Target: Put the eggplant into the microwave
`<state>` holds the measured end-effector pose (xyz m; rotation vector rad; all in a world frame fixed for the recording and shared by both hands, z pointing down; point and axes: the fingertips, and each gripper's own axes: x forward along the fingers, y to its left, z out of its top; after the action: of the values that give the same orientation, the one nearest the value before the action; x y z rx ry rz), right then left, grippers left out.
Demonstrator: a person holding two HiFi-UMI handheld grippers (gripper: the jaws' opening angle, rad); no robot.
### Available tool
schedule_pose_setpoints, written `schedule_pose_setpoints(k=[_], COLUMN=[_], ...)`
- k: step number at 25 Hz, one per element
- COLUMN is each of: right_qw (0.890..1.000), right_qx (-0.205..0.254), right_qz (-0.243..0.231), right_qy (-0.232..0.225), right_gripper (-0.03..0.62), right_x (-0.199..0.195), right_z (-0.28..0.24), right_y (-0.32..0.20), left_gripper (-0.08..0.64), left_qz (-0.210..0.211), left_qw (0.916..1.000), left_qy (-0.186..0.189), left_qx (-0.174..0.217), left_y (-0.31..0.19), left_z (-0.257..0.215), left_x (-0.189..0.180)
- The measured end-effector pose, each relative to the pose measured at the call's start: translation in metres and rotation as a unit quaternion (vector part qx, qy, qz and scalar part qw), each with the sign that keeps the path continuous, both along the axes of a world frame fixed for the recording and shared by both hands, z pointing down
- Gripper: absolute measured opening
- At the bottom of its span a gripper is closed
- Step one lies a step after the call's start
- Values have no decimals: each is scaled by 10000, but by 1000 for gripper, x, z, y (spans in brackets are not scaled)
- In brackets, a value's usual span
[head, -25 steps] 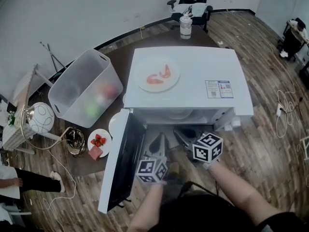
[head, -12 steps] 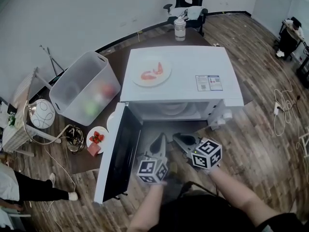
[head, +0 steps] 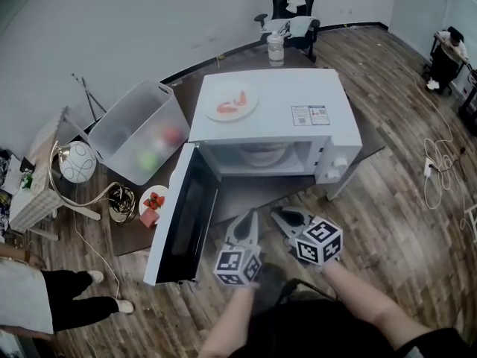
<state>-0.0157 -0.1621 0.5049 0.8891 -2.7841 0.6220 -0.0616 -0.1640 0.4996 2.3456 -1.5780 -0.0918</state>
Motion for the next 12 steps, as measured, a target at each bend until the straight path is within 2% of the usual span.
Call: schedule_pose_setpoints(k=[12], right_qw=[9999], right_qx=[50], right_qz=[44], right_qy=[-77], right_gripper=[2], right_x=[16], right_z=[-8], right_y=[67], left_gripper=[0], left_qz=[-42], left_qw=[9999], left_qy=[18], left_qx=[106], left_y=[78], left_z=[-5], left_x=[22])
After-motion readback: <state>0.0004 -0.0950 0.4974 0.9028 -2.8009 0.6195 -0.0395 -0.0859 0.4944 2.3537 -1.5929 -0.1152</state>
